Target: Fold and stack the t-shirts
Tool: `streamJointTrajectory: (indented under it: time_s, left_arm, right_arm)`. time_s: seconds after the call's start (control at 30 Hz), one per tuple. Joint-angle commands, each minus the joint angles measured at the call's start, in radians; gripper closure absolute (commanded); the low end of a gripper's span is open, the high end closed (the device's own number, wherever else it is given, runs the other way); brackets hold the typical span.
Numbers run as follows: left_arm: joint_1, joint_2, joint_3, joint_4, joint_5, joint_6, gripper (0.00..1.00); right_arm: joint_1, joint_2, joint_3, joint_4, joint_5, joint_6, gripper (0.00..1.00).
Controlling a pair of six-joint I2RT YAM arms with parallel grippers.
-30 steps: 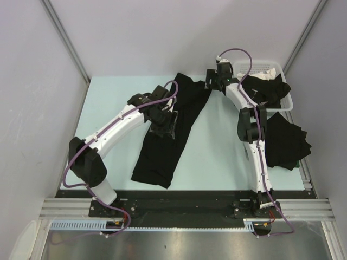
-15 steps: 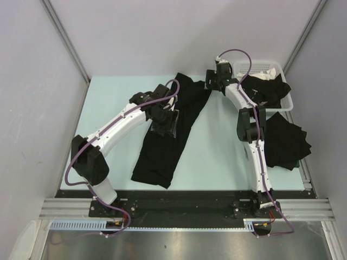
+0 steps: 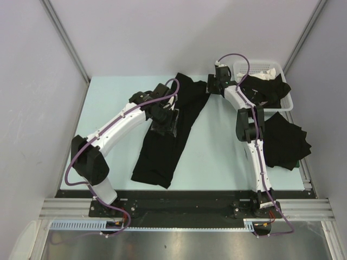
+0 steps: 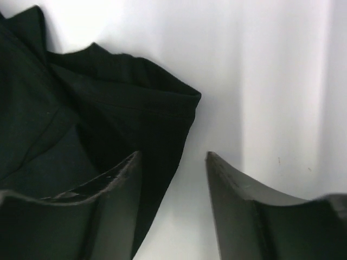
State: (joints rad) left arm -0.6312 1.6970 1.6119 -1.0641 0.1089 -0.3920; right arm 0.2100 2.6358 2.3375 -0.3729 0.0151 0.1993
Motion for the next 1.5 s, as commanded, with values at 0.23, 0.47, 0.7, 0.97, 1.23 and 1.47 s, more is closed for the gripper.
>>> streamJointTrajectory:
  time_s: [0.23, 0.47, 0.7, 0.97, 1.23, 1.47]
  left_arm:
    - [0.007, -0.005, 0.026, -0.007, -0.003, -0.011, 0.4]
    - [0.007, 0.001, 0.023, -0.01, -0.003, -0.01, 0.4]
    - [0.005, 0.004, 0.022, -0.017, -0.005, -0.008, 0.4]
    - [0.007, 0.01, 0.031, -0.028, -0.003, -0.008, 0.4]
    - [0.005, 0.0, 0.031, -0.037, -0.012, -0.019, 0.4]
    - [0.007, -0.025, -0.006, -0.023, -0.012, -0.031, 0.4]
  right_arm:
    - [-0.001, 0.044, 0.083, -0.004, -0.004, 0.035, 0.83]
    - [-0.001, 0.087, 0.129, 0.017, -0.044, 0.043, 1.0]
    - [-0.004, 0.141, 0.207, 0.092, -0.072, 0.049, 1.0]
    - [-0.008, 0.17, 0.23, 0.216, -0.132, 0.141, 1.0]
    - [-0.006, 0.21, 0.264, 0.331, -0.161, 0.259, 1.0]
    - [-0.006, 0.164, 0.205, 0.4, -0.159, 0.273, 0.67]
